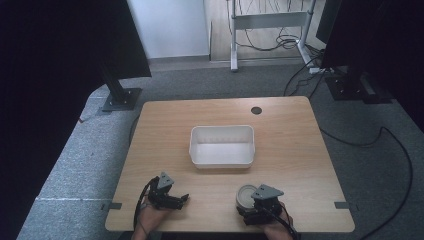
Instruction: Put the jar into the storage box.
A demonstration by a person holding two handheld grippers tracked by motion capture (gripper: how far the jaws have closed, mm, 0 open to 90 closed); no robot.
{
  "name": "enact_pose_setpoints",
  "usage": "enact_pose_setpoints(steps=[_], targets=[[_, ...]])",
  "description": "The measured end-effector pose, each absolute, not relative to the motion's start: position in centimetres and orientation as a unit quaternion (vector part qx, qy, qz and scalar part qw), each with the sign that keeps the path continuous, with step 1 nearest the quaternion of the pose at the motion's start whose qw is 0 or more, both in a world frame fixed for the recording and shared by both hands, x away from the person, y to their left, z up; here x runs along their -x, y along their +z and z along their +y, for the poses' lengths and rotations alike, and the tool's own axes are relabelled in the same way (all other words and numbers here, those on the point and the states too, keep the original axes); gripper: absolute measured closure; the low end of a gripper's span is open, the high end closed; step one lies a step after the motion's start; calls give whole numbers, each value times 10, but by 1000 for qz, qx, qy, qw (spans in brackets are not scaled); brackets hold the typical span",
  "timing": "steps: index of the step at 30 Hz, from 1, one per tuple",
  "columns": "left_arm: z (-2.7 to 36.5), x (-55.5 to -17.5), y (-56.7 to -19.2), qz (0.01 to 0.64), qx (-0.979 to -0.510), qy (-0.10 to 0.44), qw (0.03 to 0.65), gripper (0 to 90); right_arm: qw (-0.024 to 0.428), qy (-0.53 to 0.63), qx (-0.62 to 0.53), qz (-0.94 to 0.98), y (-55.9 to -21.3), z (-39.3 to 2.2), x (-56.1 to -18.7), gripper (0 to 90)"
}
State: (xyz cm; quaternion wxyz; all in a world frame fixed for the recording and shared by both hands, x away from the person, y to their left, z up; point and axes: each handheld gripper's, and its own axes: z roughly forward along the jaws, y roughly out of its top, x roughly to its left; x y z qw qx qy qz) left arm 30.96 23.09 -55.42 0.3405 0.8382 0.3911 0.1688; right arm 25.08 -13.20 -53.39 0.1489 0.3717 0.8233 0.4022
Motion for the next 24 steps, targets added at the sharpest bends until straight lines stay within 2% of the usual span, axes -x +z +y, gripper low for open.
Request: enact_pose_setpoints(steps=[24], targets=[[231, -310, -554, 392, -838, 169, 340, 6, 173, 392, -390, 815, -523, -126, -254, 95]])
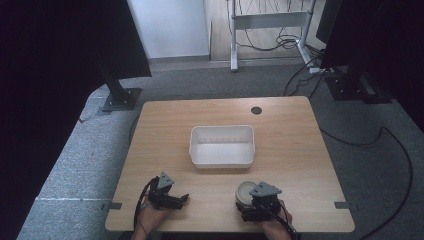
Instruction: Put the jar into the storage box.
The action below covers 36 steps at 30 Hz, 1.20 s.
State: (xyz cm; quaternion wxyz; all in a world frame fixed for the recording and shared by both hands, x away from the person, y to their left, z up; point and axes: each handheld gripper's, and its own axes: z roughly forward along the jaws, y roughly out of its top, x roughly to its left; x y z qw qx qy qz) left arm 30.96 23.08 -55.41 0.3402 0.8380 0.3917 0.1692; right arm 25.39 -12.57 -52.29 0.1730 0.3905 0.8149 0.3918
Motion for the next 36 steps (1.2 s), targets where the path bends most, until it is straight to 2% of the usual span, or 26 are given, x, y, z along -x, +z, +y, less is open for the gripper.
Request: enact_pose_setpoints(steps=[36], targets=[[231, -310, -554, 392, -838, 169, 340, 6, 181, 403, -404, 801, -503, -116, -289, 95]])
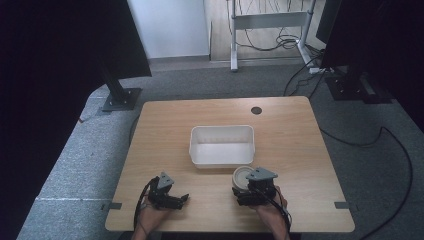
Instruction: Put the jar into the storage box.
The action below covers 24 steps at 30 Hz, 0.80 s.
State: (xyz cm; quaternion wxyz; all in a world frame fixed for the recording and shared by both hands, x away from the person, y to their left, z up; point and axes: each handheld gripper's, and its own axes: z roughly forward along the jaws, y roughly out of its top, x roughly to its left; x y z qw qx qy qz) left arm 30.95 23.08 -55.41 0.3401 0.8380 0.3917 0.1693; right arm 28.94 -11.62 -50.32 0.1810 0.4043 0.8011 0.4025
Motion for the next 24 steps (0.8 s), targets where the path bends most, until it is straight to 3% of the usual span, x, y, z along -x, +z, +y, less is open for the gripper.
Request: enact_pose_setpoints(steps=[24], targets=[[231, -310, -554, 392, -838, 169, 340, 6, 190, 417, -400, 794, -487, -102, -318, 95]])
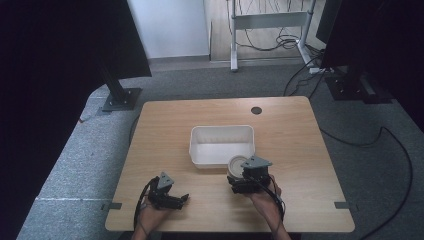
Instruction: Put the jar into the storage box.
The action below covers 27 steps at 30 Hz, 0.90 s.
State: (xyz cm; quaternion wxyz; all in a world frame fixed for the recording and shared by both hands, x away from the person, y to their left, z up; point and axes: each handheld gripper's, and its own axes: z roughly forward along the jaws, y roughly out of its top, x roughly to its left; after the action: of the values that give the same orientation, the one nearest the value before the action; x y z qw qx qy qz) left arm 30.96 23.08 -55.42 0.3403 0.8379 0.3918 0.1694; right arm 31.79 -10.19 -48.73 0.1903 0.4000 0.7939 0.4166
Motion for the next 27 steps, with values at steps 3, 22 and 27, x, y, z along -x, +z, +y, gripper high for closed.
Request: enact_pose_setpoints(steps=[3, 22, 27], targets=[[231, -310, -554, 392, -838, 169, 340, 6, 191, 418, -397, 795, -486, -97, -323, 95], [231, -310, -554, 392, -838, 169, 340, 6, 188, 421, -384, 800, -483, -77, -351, 95], [231, -310, -554, 392, -838, 169, 340, 6, 185, 420, -379, 803, -483, -72, -356, 95]])
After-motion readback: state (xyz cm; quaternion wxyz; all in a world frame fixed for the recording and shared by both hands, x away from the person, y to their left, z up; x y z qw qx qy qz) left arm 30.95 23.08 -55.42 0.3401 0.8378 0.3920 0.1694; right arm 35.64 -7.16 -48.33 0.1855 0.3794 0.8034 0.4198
